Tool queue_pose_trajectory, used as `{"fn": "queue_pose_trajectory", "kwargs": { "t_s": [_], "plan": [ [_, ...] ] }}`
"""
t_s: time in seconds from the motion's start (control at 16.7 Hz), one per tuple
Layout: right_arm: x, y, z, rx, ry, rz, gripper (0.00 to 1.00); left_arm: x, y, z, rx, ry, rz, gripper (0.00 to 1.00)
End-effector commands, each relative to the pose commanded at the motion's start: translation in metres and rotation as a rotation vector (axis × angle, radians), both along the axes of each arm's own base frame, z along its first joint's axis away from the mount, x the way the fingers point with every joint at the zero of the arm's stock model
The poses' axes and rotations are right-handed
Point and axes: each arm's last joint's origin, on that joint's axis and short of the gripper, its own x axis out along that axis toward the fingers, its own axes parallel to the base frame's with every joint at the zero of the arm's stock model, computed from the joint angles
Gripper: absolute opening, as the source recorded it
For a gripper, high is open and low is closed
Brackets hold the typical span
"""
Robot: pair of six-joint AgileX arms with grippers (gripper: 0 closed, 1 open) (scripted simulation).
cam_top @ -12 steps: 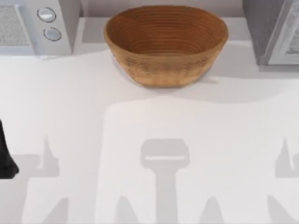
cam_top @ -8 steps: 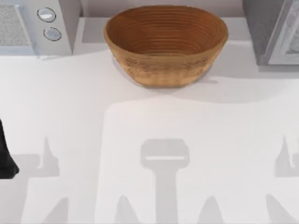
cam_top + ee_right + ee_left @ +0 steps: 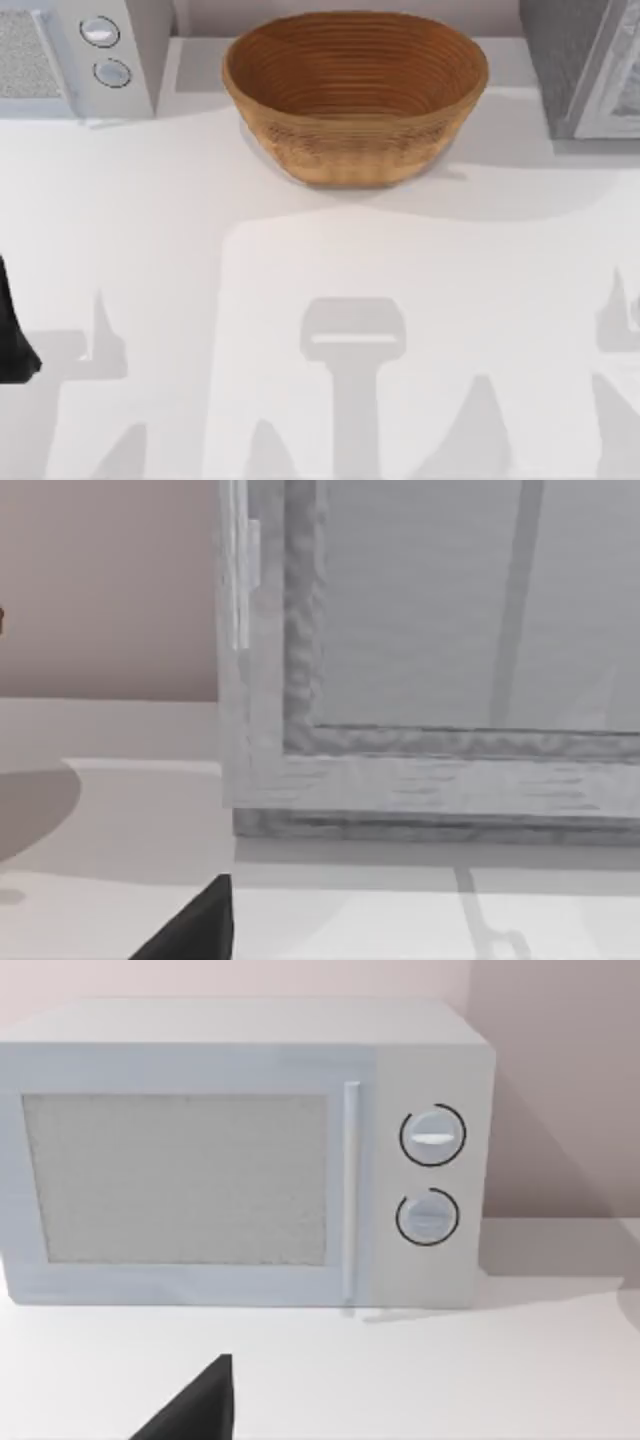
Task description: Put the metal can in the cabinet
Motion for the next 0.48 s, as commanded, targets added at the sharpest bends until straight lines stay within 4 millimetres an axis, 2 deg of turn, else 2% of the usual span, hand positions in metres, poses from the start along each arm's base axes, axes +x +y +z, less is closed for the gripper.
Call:
{"fn": "queue_pose_trajectory", "kwargs": {
  "t_s": [0.24,0.48],
  "plan": [
    [0.022,-0.016,-0.021,-0.002,0.085,-0.016,1.0,0.0,0.0,0.0,0.0,0.0,0.0,1.0],
    [0.034,-0.032,-0.051,0.01,0.167,-0.022,1.0,0.0,0.0,0.0,0.0,0.0,0.0,1.0]
  ]
}}
